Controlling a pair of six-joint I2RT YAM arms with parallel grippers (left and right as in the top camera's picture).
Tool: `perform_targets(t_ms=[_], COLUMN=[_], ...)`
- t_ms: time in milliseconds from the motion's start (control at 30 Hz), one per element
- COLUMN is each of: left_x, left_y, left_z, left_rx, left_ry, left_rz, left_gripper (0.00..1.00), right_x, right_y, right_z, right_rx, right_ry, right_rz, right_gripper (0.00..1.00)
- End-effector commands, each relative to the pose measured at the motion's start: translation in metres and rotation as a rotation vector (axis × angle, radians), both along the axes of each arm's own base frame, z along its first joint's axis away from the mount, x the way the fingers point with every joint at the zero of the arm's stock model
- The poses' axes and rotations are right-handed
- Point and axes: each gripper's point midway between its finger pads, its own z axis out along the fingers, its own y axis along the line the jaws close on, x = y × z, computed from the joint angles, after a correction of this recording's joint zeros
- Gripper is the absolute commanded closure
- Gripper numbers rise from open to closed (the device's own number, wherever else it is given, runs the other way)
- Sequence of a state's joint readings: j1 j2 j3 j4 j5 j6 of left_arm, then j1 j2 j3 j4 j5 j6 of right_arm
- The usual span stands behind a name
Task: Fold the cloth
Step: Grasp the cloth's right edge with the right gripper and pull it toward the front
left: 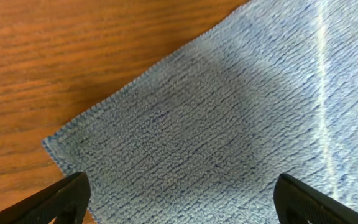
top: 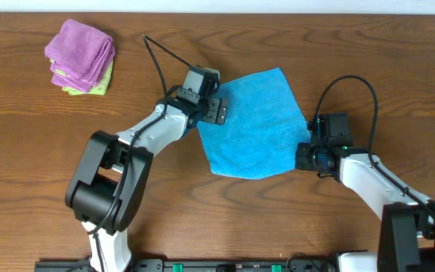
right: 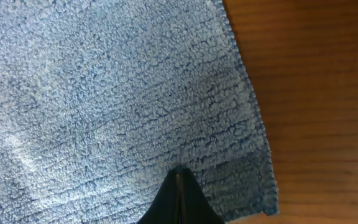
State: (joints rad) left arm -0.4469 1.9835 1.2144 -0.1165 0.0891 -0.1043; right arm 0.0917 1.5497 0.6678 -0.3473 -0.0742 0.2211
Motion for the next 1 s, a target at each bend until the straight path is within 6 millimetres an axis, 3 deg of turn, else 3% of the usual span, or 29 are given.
perform_targets(t_ms=[0,200,400,533,767,967], left_x=[0.004,0.014,0.014,0.013,0.013,-0.004], left_y=[0.004,0.025,0.026,0.026,0.027,0.033], left_z=[-0.004,-0.003,-0.002,0.006,0.037,0.027], left_rx=[0.027,0.128,0.13,0.127,0.122,0.145], left_ry=[-0.004,-0.053,-0.056,-0.063,-0.11,-0.029], left_rz=[0.005,0.071,0.074,0.075,0.055,0.056], left_gripper=[0.05,0.05,0.05,0.05,0.05,0.05], right_x=[-0.029,-0.049,-0.062,-0.064,-0.07,-0.074], right_y=[-0.003,0.039,0.061,0.065,0.074,0.076], right_z=[-0.023,-0.022,-0.021,-0.023,-0.023,-0.014], right_rx=[0.012,0.232,0.246,0.214,0.215,0.197], right_ry=[0.128,0.223,0.269,0.274,0.29,0.282], right_rz=[-0.067,-0.009,0.027,0.016,0.021,0.036], right_gripper=[0.98,0.99,0.98,0.99,0.99,0.98])
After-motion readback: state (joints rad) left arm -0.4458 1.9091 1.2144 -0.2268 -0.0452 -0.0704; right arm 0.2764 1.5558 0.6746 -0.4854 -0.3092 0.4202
